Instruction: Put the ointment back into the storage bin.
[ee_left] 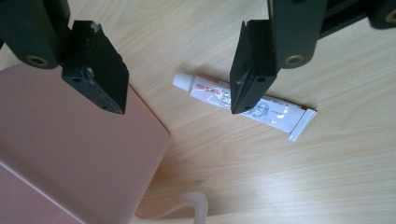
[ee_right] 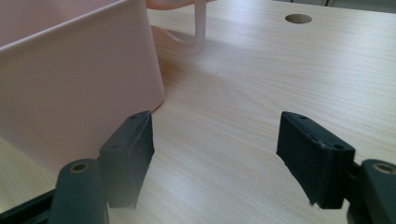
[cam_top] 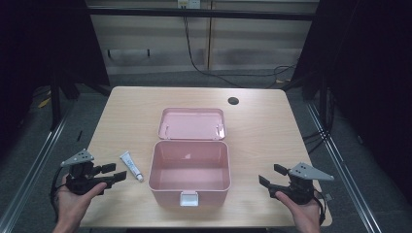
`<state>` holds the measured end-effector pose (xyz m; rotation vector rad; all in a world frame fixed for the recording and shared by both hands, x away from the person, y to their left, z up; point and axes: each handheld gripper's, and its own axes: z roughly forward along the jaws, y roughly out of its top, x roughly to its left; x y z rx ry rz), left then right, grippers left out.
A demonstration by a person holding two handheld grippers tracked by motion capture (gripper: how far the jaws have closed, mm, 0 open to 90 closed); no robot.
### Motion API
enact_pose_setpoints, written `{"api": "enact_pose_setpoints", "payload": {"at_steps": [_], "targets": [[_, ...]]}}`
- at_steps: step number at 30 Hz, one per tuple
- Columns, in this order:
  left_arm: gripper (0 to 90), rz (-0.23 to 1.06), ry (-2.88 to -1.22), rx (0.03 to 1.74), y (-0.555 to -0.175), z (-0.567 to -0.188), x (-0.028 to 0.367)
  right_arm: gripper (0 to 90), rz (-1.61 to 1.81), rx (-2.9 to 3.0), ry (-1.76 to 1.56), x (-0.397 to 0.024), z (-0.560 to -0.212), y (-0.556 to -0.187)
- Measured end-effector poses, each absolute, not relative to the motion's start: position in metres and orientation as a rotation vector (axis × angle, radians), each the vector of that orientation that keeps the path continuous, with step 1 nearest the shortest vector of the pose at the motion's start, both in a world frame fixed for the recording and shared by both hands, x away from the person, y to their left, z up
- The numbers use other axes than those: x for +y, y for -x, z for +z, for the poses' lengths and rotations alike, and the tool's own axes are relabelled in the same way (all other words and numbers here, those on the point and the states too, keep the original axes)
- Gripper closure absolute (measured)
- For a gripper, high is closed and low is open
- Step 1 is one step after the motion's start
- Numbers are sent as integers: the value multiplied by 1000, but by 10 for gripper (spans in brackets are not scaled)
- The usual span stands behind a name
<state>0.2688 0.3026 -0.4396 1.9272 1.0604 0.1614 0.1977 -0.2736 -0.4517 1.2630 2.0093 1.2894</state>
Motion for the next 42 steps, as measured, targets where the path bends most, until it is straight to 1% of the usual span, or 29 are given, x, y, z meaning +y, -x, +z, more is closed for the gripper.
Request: {"api": "enact_pose_setpoints", "payload": {"at_steps": [6, 8, 10, 14, 16, 21, 28, 33, 39, 42], "targets": [[384, 152, -1961, 1039, -269, -439, 298, 262, 1300, 1997, -1272, -275, -450, -196], [384, 137, -1968, 1043, -270, -438, 297, 257, 1306, 2011, -1278, -275, -450, -197], [384, 128, -1977, 1055, -272, -437, 296, 234, 1310, 2012, -1304, -275, -450, -198], [375, 101, -2003, 1079, -277, -437, 296, 227, 1304, 2008, -1304, -275, -450, -198], [361, 69, -2026, 1120, -284, -435, 294, 227, 1296, 2016, -1308, -275, -450, -199], [345, 52, -2083, 1149, -296, -431, 291, 226, 1295, 2030, -1302, -273, -451, -200], [361, -10, -2151, 1236, -317, -436, 282, 217, 1293, 2058, -1292, -271, -452, -201], [361, -22, -2186, 1268, -328, -440, 279, 218, 1288, 2064, -1294, -271, -452, -201], [362, -95, -2251, 1285, -338, -448, 271, 218, 1287, 2074, -1296, -270, -452, -201], [353, -104, -2288, 1307, -343, -452, 268, 217, 1293, 2080, -1298, -270, -453, -202]]}}
